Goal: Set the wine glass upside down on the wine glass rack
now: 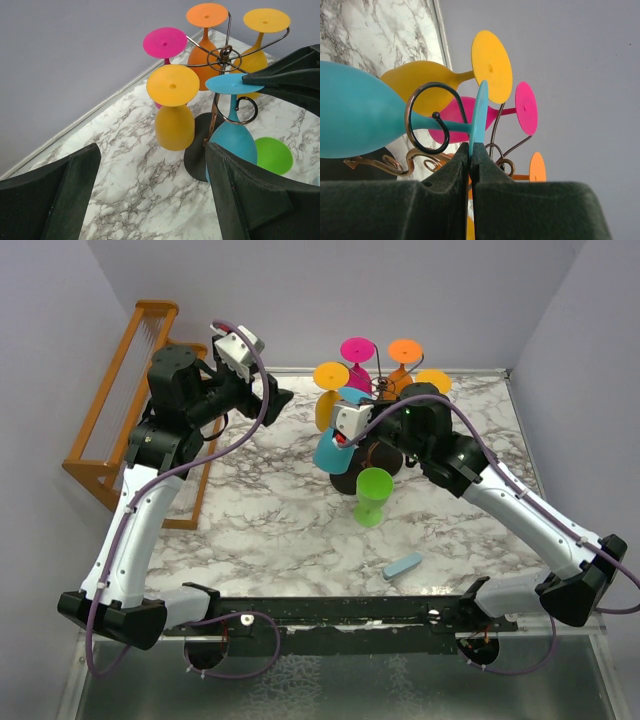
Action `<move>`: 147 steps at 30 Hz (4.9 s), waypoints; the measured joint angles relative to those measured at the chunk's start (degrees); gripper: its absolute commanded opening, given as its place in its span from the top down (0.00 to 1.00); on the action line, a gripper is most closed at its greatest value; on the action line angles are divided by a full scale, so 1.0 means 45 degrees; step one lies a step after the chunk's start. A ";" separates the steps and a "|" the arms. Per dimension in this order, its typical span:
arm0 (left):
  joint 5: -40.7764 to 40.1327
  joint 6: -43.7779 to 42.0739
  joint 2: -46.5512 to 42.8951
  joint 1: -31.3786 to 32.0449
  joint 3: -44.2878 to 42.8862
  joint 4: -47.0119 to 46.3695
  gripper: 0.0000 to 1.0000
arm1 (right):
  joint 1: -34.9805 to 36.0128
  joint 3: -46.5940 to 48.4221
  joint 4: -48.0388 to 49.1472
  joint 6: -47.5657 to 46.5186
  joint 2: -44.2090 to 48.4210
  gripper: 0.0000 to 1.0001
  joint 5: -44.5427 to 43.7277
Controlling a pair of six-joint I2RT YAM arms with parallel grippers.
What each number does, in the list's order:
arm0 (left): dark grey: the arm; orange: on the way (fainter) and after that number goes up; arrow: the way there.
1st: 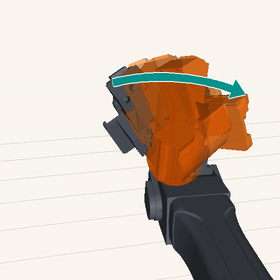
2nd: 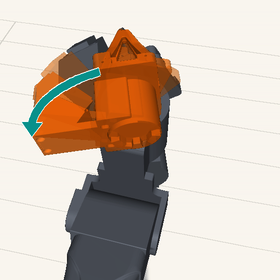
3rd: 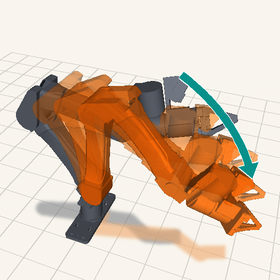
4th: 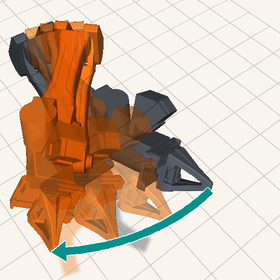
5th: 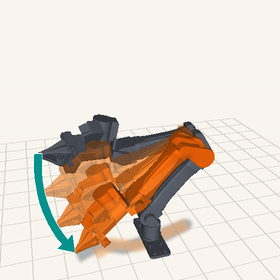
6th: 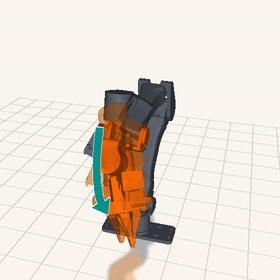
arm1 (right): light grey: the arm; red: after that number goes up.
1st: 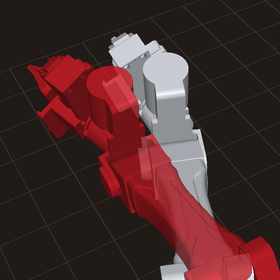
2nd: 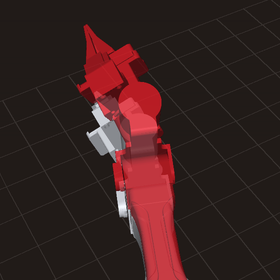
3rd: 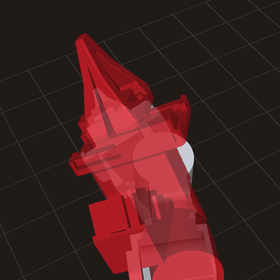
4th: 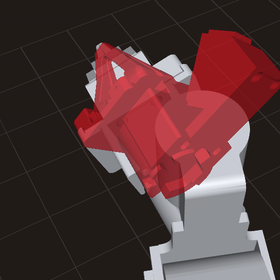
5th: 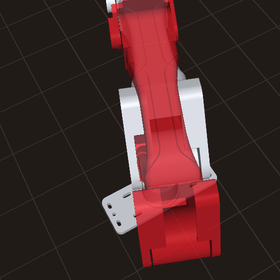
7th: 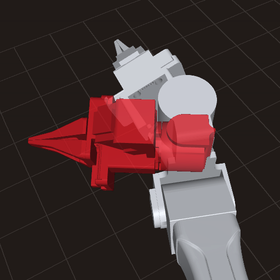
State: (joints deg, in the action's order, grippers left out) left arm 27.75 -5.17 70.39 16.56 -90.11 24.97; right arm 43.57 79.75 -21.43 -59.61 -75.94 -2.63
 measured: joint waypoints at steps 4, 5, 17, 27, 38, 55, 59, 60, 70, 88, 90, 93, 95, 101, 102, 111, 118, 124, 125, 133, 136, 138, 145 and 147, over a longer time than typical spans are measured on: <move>-0.0165 -0.0073 0.0005 0.0000 0.0214 0.0019 0.09 | 0.0000 0.0029 -0.0063 0.0019 -0.0010 0.99 0.0102; -0.0219 -0.0083 0.0000 0.0000 0.0233 0.0024 0.09 | 0.0000 0.0083 -0.0131 0.0063 -0.0024 0.99 0.0141; -0.0665 -0.0189 0.0000 0.0000 0.0267 0.0010 0.06 | 0.0092 0.0495 -0.0573 0.0340 -0.0044 0.99 0.0855; -0.0845 -0.0223 0.0000 0.0000 0.0321 0.0010 0.06 | 0.0141 0.0602 -0.0976 0.0437 -0.0039 0.99 0.1229; -0.0850 -0.0233 0.0000 0.0000 0.0325 0.0010 0.06 | 0.0141 0.0597 -0.1141 0.0175 0.0155 0.99 0.1156; -0.0850 -0.0228 0.0000 0.0000 0.0345 0.0010 0.06 | 0.0141 0.0117 -0.1151 -0.0568 0.0476 0.91 0.0685; -0.0845 -0.0233 0.0000 -0.0005 0.0369 0.0000 0.06 | 0.0141 0.0015 -0.1151 -0.0627 0.0476 0.90 0.0641; -0.0845 -0.0238 0.0000 -0.0005 0.0389 0.0000 0.06 | 0.0141 -0.0005 -0.1151 -0.0631 0.0476 0.89 0.0636; -0.0845 -0.0277 0.0000 -0.0015 0.0505 0.0005 0.06 | 0.0141 -0.0146 -0.1166 -0.0695 0.0515 0.83 0.0525; -0.0845 -0.0325 0.0000 -0.0015 0.0534 0.0000 0.06 | 0.0141 -0.0146 -0.1268 -0.0719 0.0573 0.68 0.0408; -0.0845 -0.0325 0.0000 -0.0015 0.0534 0.0000 0.06 | 0.0141 -0.0146 -0.1331 -0.0714 0.0597 0.65 0.0408; -0.0845 -0.0325 0.0000 -0.0015 0.0549 -0.0005 0.06 | 0.0141 -0.0146 -0.1462 -0.0699 0.0656 0.58 0.0408; -0.0845 -0.0325 0.0000 -0.0015 0.0559 -0.0010 0.06 | 0.0141 -0.0146 -0.1642 -0.0670 0.0714 0.54 0.0413; -0.0845 -0.0325 0.0000 -0.0015 0.0767 -0.0053 0.06 | 0.0141 -0.0136 -0.2021 -0.0529 0.0884 0.46 0.0457; -0.0845 -0.0325 0.0000 -0.0015 0.0816 -0.0073 0.06 | 0.0136 -0.0131 -0.2093 -0.0481 0.0933 0.46 0.0481; -0.0850 -0.0325 0.0000 -0.0015 0.1132 -0.0194 0.06 | -0.0126 0.0398 -0.3230 -0.0029 0.1438 0.44 0.1778; -0.0865 -0.0355 0.0000 -0.0015 0.1404 -0.0325 0.06 | -0.0549 0.0602 -0.4561 0.0175 0.2176 0.44 0.3628; -0.0962 -0.0510 0.0000 -0.0024 0.1914 -0.0442 0.06 | -0.1161 0.0452 -0.5765 0.0185 0.2759 0.42 0.5561; -0.0996 -0.0525 0.0000 -0.0024 0.1991 -0.0452 0.06 | -0.1360 0.0257 -0.5901 0.0180 0.2992 0.41 0.5931; -0.1180 -0.0767 -0.0049 -0.0024 0.2322 -0.0588 0.06 | -0.2215 -0.1865 -0.6494 0.0063 0.4046 0.40 0.7572; -0.1185 -0.0801 -0.0058 -0.0063 0.2429 -0.0617 0.06 | -0.2234 -0.2569 -0.6611 0.0019 0.3968 0.40 0.7776; -0.1195 -0.0816 -0.0058 -0.0102 0.2492 -0.0636 0.06 | -0.2259 -0.2924 -0.6683 -0.0015 0.3857 0.40 0.7820; -0.1195 -0.0884 -0.0068 -0.0155 0.2555 -0.0680 0.07 | -0.2259 -0.3580 -0.6713 -0.0053 0.3279 0.41 0.7849; -0.1195 -0.0894 -0.0068 -0.0155 0.2555 -0.0685 0.07 | -0.2259 -0.3696 -0.6713 -0.0053 0.3055 0.41 0.7854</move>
State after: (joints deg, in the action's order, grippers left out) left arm 22.37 -9.19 70.08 15.86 -78.61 21.89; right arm 33.41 63.11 -51.64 -59.86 -62.19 32.71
